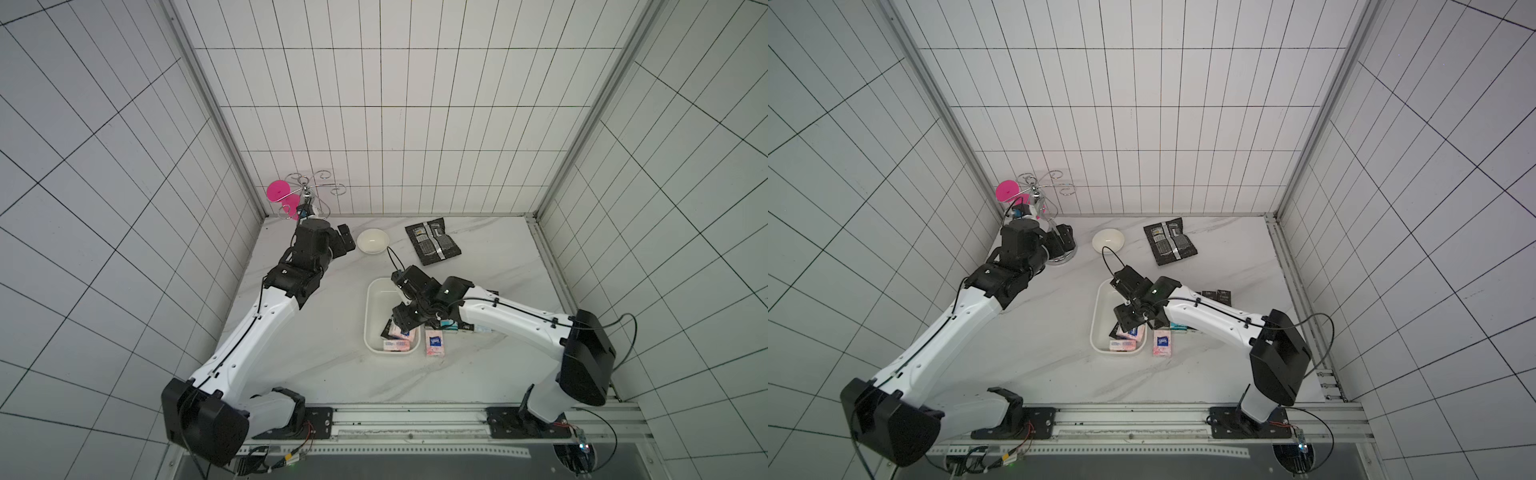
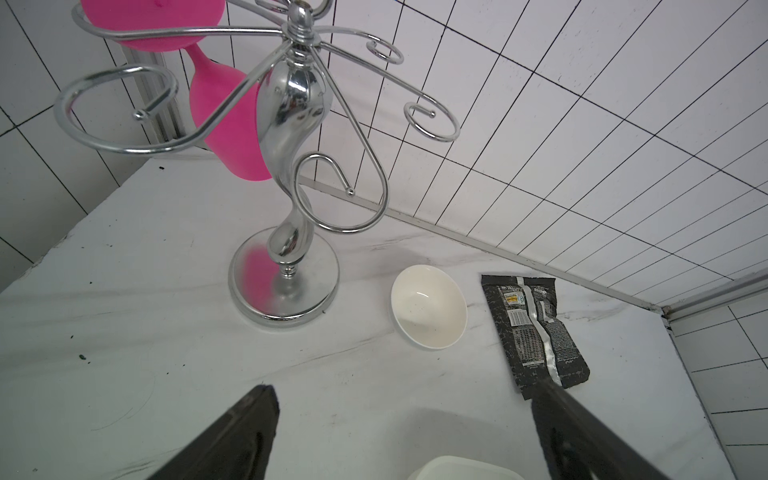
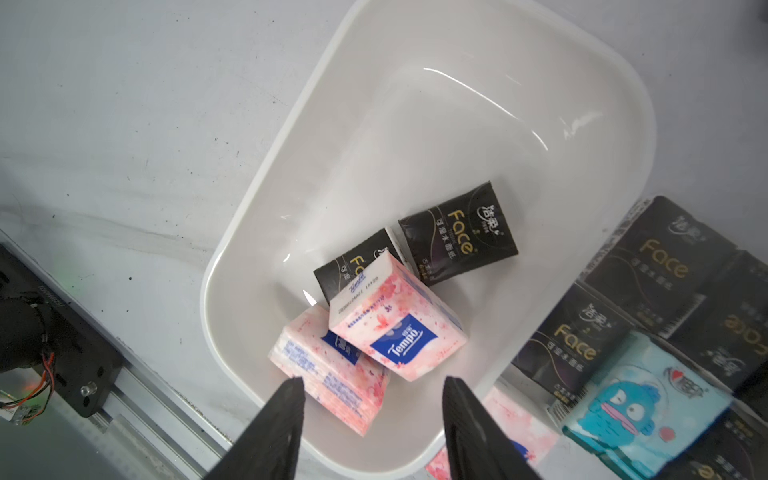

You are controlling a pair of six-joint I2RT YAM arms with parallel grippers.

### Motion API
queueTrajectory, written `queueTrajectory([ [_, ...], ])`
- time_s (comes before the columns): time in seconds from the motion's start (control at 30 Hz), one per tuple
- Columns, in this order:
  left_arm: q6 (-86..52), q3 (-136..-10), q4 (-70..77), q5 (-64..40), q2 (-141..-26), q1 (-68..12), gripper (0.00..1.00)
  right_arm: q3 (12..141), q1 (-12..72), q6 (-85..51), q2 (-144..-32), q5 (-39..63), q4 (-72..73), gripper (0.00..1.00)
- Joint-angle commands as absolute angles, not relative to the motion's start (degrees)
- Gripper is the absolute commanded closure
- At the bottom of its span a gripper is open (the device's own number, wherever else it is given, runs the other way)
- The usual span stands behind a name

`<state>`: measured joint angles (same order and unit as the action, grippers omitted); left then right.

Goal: Take the pocket tissues out of the storage box
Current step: Pick up the pocket tissues from the storage box.

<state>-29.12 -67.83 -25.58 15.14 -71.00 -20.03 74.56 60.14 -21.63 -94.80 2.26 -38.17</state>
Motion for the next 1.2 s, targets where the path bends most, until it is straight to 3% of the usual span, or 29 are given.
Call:
queueTrajectory([
  [0.0,-28.8,-68.3,-25.8,15.6,-69.8,-19.8,0.01,77.6,60.3,-20.7,-97.9,1.7,-38.5,0.43],
  [0.4,-28.7,-67.8,-25.9,15.4,-69.3,-19.5,0.01,79.1,62.6,-32.3,-103.0,-2.1,-40.3,0.49],
  [0.87,-28.8,-67.1,-25.8,15.2,-68.2,-19.3,0.01,74.1,64.1,-47.7,-105.0,-8.2,-35.7,0.5],
  [1.03,-28.9,-67.1,-25.8,15.0,-68.1,-19.3,0.01,74.8,65.0,-49.5,-107.5,-8.9,-35.5,0.57],
  [1.17,-28.8,-67.0,-25.7,15.1,-68.0,-19.2,0.01,74.4,65.5,-51.1,-108.5,-8.0,-34.0,0.69],
])
